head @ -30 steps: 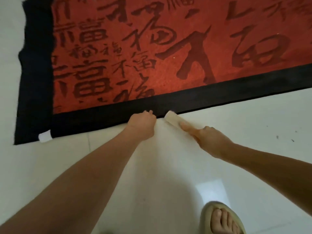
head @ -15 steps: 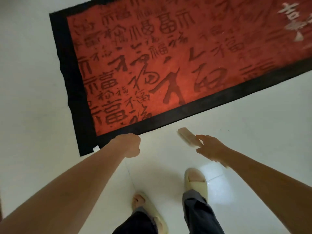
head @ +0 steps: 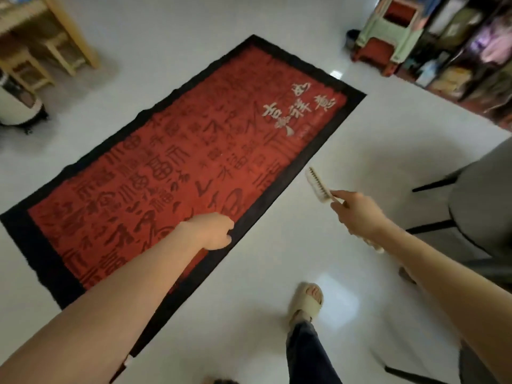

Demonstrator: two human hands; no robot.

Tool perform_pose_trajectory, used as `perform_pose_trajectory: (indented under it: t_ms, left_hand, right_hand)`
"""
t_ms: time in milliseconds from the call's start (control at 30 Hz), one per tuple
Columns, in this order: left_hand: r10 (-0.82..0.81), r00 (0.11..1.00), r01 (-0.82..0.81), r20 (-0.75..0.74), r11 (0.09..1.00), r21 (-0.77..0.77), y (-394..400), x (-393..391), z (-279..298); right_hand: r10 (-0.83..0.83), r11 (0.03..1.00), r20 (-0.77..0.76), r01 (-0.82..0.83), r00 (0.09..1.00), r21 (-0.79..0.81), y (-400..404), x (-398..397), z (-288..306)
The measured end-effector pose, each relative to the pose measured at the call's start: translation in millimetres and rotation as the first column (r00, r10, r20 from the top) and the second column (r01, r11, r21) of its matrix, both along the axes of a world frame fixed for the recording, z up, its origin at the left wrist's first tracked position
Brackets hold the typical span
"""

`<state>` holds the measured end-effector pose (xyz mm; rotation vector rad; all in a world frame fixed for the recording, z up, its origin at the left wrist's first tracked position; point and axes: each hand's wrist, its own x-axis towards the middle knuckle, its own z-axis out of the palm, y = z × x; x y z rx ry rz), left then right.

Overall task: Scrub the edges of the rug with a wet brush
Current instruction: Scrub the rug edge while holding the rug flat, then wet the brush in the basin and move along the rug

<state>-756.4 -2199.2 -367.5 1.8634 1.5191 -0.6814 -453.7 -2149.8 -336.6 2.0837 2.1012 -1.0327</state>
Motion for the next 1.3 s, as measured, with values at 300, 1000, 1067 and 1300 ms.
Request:
perform_pose_trajectory:
  t_ms: [300,1000,1067,1300]
  left_hand:
    - [-0.166,0.983,0.145,0.085,0.967,0.209,257.5,220.7,95.0]
    - [-0.447,0.892,0.372,0.065,0.808,0.457,866.8,452.5,228.9]
    - [-0.458,0.883,0.372,0.099,0.814,0.445,904.1,478.0,237.0]
    - [-0.369,0.907,0.245,0.201,0.852,0.463,1102.7,577.3,221.3]
  right_hand:
    - [-0.189,0.972,-0.079,0.197,0.979,0.126,177.0,192.8,95.6]
    - [-0.443,0.71,-0.247,0.505,0.862,0.49,682.2,371.4,235.2]
    - [-0.429,0.703,-0.245,0.492,0.869,0.513,716.8,390.4,240.8]
    - [-0.412,0.688,-0.251,0.48,0.876,0.544,918.9,502.9,223.3]
